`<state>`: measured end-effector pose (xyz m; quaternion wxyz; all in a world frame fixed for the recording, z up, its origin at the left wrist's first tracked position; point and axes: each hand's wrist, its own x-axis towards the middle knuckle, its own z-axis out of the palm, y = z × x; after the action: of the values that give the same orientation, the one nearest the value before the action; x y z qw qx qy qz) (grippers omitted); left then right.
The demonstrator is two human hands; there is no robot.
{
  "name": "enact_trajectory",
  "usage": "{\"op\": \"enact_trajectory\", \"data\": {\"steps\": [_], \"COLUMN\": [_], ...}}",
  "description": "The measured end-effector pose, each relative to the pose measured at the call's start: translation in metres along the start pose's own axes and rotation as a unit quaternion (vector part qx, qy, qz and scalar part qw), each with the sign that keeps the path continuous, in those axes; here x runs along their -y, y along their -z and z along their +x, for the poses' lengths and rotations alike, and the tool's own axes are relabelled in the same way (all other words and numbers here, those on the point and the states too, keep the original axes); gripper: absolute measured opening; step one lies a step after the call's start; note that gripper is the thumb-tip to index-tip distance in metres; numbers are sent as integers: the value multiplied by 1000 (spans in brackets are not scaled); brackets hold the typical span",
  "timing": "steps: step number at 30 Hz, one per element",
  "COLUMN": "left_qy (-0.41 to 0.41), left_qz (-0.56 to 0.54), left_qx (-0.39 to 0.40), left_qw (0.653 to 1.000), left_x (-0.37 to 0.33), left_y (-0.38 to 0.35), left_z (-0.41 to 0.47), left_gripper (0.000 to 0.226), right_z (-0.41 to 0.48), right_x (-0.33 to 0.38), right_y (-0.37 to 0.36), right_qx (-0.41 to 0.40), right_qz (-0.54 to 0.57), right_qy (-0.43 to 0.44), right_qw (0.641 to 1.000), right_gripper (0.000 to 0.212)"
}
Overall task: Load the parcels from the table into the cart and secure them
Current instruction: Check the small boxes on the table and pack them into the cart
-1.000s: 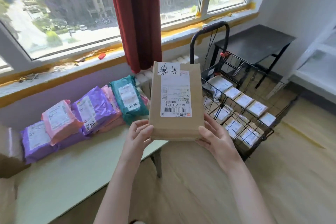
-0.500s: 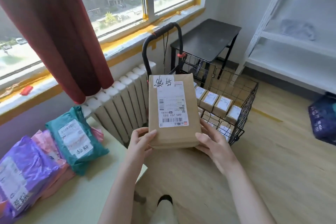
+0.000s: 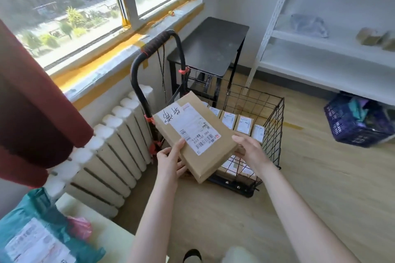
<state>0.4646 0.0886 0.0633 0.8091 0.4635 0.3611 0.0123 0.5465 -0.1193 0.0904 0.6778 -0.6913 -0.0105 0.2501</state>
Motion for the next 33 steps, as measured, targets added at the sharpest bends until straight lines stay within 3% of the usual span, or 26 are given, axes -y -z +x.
{"op": "enact_trajectory", "data": {"steps": [2,6,8,12,19,22,23,25,28,33], "left_qy": [11,6,-1,0,18,-31,-50,-70,-53,5], "left_qz": [-29,-72,-84,-111,-91,-3,47,132,244,360], "left_qx": [-12,-43,-50,-58,-83,-187,-221,-263,-253,-192], "left_qw": [999,996,995,992,992,982,973,953,935,913], "left_x": [-2,-1,-1,-2,-10,-19,-21,-22,-17,-11], "left_y": [-9,-36,-54,-89,-119,-123,-122,-117,-103,-70], "left_z": [16,49,66,108,182,211,220,242,279,341], "left_gripper": [100,88,91,103,116,129,123,92,59,56], "right_z": [21,57,73,108,203,235,244,260,284,326], "right_x": [0,-4,-11,-22,-24,-36,-41,-50,-71,-112], "right_y": [4,9,10,12,40,52,55,58,60,53], "right_qx": [-26,-62,-40,7,-6,-3,-4,-5,-2,13], "right_qz": [10,77,118,159,147,148,152,146,148,171], "right_qy": [-4,-61,-107,-149,-164,-194,-204,-218,-252,-320], "right_qw": [1000,993,986,976,975,970,967,965,956,932], "right_gripper": [32,83,97,83,65,56,54,44,45,54]}}
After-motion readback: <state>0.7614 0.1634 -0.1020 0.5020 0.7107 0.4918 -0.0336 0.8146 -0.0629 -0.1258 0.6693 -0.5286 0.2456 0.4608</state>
